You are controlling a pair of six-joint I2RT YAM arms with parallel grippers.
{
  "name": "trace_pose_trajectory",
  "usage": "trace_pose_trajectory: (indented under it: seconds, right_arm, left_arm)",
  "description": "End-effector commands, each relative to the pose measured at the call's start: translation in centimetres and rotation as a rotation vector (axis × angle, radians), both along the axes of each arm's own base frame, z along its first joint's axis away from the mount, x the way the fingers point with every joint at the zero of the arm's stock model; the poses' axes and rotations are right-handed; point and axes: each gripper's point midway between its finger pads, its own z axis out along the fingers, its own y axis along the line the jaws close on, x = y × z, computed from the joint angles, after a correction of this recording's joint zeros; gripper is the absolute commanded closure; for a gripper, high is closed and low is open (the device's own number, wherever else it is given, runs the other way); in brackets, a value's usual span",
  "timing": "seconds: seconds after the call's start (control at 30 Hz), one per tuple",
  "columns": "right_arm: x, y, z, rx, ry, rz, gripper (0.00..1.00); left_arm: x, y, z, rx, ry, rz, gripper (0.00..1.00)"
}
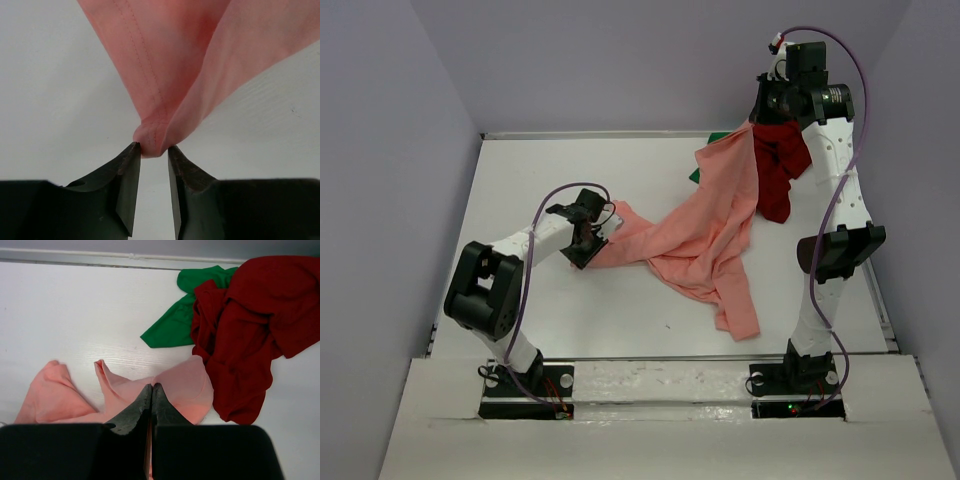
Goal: Fold and stack the t-shirts
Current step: Flatten the tshirt out
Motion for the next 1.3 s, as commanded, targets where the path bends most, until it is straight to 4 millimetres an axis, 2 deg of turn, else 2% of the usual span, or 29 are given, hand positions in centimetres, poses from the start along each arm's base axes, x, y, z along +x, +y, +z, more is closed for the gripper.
trace_pose_trajectory:
  seconds: [0.0, 0.13, 0.2, 0.23, 0.27, 0.33, 0.37, 0.47, 0.53, 0.7, 0.77, 0.87, 1.17, 1.2, 1.27]
  right_arm:
    - [-0.3, -0.5, 4.3, 0.002, -0.128, -0.005, 1.00]
    - [-0.4, -0.5, 4.2, 0.003, -0.124, -0.005, 1.00]
    - [-0.5, -0.5, 4.3, 0.001, -0.126, -0.005, 1.00]
    - [-0.5, -0.6, 4.3, 0.000, -0.126, -0.004, 1.00]
    - [-0.5, -0.6, 4.3, 0.001, -0.126, -0.006, 1.00]
    - [-0.6, -0.6, 4.3, -0.001, -0.127, -0.006, 1.00]
    - [-0.5, -0.6, 4.3, 0.001, -0.126, -0.009, 1.00]
    - [-0.7, -0.5, 4.6, 0.004, -0.130, -0.005, 1.00]
    - [-0.7, -0.6, 4.8, 0.013, -0.136, -0.015, 1.00]
    - [-1.0, -0.7, 5.3, 0.023, -0.145, -0.033, 1.00]
    - [-1.2, -0.7, 5.6, 0.032, -0.151, -0.037, 1.00]
    - [-1.4, -0.4, 6.1, 0.066, -0.160, -0.042, 1.00]
    - [-2.6, 0.5, 8.2, 0.138, -0.207, -0.015, 1.00]
    - [-3.3, 0.7, 9.2, 0.148, -0.231, 0.000, 1.00]
    - [-4.0, 1.4, 9.5, 0.168, -0.235, 0.039, 1.00]
  left_arm:
    - [0.0, 0.0, 0.4, -0.013, -0.005, -0.006, 0.61]
    - [-0.2, 0.0, 0.1, -0.010, 0.005, -0.011, 0.60]
    - [-0.2, -0.2, 0.1, -0.022, 0.014, -0.012, 0.62]
    - [-0.2, -0.4, 0.1, -0.028, 0.021, -0.018, 0.67]
    - [-0.3, -0.7, 0.1, -0.041, 0.032, -0.027, 0.79]
    - [-0.1, -0.8, 0.4, -0.045, 0.024, -0.028, 0.95]
    - [0.3, -0.7, 0.8, -0.035, 0.003, -0.024, 1.00]
    - [1.2, -0.6, 2.3, -0.037, -0.057, -0.014, 1.00]
    - [2.2, -0.5, 4.1, -0.039, -0.129, 0.007, 1.00]
    - [3.2, -1.6, 8.0, -0.123, -0.232, -0.003, 0.99]
    - [4.1, -1.7, 10.6, -0.151, -0.312, 0.032, 1.00]
    - [5.3, -0.9, 13.9, -0.159, -0.436, 0.122, 1.00]
    - [7.4, 0.3, 21.5, -0.211, -0.660, 0.286, 1.00]
    - [7.5, 0.7, 21.7, -0.196, -0.665, 0.311, 1.00]
    - [7.9, 1.1, 22.6, -0.193, -0.687, 0.343, 1.00]
